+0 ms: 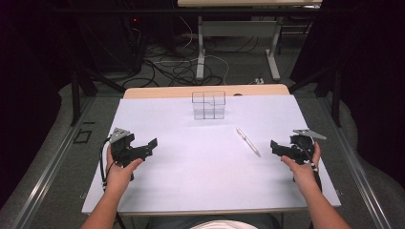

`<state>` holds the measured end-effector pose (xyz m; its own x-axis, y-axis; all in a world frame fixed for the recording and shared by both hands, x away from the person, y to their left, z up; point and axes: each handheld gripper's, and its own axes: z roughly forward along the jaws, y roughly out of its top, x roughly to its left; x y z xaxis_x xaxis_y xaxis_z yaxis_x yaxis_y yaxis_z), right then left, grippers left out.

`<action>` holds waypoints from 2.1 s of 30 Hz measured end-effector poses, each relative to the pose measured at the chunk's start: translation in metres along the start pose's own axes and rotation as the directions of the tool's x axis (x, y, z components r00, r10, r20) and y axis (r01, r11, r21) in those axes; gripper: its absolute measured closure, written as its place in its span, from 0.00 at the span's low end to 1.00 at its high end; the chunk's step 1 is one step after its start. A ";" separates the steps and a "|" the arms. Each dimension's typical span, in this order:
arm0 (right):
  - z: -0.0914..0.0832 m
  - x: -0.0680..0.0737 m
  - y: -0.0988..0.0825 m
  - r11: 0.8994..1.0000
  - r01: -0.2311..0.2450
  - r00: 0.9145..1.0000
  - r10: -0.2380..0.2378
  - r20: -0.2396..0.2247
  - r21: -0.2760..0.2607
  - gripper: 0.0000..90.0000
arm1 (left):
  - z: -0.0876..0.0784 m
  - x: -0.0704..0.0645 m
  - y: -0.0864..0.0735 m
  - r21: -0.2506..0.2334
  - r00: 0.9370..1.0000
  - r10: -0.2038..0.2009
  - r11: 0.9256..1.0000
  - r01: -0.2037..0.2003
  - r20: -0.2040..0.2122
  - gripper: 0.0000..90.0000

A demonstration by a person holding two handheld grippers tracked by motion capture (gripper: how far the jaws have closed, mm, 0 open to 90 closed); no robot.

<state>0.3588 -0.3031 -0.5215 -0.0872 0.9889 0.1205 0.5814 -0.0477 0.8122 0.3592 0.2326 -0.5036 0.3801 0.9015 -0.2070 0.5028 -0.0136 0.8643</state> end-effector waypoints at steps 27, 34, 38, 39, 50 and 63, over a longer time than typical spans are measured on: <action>0.010 0.051 0.047 0.999 0.049 0.995 -0.049 -0.084 -0.006 0.15 | 0.001 -0.003 -0.003 -0.012 1.000 -0.002 1.000 0.002 -0.028 0.00; 0.014 0.076 0.072 0.995 0.096 0.991 -0.097 -0.092 -0.013 0.17 | 0.001 -0.004 -0.003 -0.014 1.000 0.003 1.000 -0.003 -0.028 0.00; 0.015 0.089 0.086 0.994 0.109 0.987 -0.108 -0.115 -0.005 0.18 | 0.001 -0.004 -0.003 -0.016 1.000 -0.003 1.000 0.002 -0.025 0.00; 0.016 0.092 0.090 0.993 0.118 0.986 -0.117 -0.115 -0.001 0.18 | 0.001 -0.004 -0.003 -0.012 1.000 -0.002 1.000 0.002 -0.026 0.00; 0.024 0.116 0.129 0.993 0.106 0.989 -0.100 -0.105 0.049 0.26 | 0.002 -0.004 -0.003 -0.005 1.000 -0.002 1.000 0.002 -0.023 0.00; 0.047 0.131 0.161 0.989 0.092 0.990 -0.079 -0.118 0.114 0.49 | 0.003 -0.003 -0.004 -0.001 1.000 -0.004 1.000 0.004 -0.027 0.00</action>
<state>0.4787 -0.1751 -0.4019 -0.2276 0.9660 0.1229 0.6595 0.0601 0.7493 0.3583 0.2292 -0.5074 0.3573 0.9128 -0.1977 0.5035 -0.0099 0.8639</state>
